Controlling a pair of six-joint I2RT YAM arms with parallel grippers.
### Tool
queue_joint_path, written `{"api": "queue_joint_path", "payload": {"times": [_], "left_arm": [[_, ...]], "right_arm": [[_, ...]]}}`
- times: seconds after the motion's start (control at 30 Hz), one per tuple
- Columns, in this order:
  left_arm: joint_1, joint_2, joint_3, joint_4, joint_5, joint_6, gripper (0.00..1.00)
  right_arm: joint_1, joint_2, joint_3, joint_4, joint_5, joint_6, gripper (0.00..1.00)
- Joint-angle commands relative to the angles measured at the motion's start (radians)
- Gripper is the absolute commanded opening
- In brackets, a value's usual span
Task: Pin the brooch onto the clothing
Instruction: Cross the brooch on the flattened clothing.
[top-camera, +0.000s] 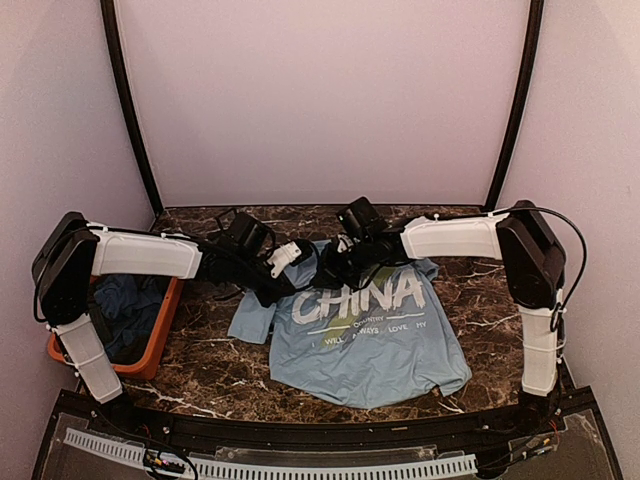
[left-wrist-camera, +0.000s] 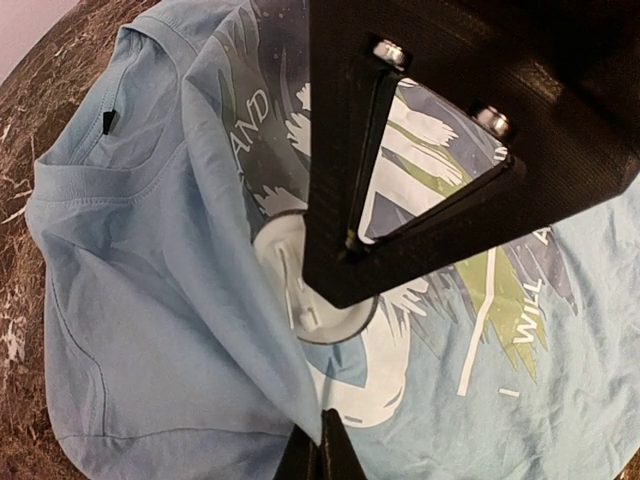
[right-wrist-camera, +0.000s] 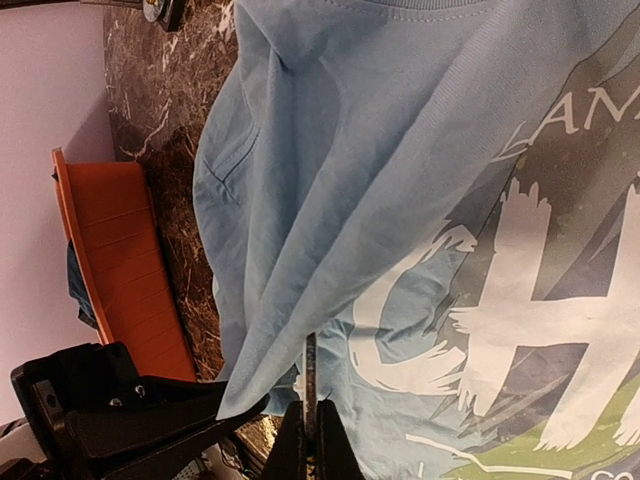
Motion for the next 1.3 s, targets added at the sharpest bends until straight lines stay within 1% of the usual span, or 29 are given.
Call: {"api": "queue_joint_path", "payload": {"times": [0.0,0.4,0.63,1.27], "left_arm": [[-0.008,-0.014,0.000,-0.036,-0.008,0.016,0.01],[-0.010,-0.005,0.007,-0.046,-0.030,0.014,0.01],[-0.019,-0.004,0.008,-0.054,-0.028,0.022,0.01],[-0.034,-0.018,0.003,-0.043,-0.018,0.033,0.01]], "right_arm": [[0.001,-0.024,-0.026,0.048,-0.032,0.027,0.00],[-0.001,-0.067,-0.071,0.082,-0.029,0.046,0.00],[-0.005,-0.059,-0.059,0.083,-0.028,0.060,0.00],[-0.006,0.016,0.038,-0.035,0.047,0.006,0.00]]}}
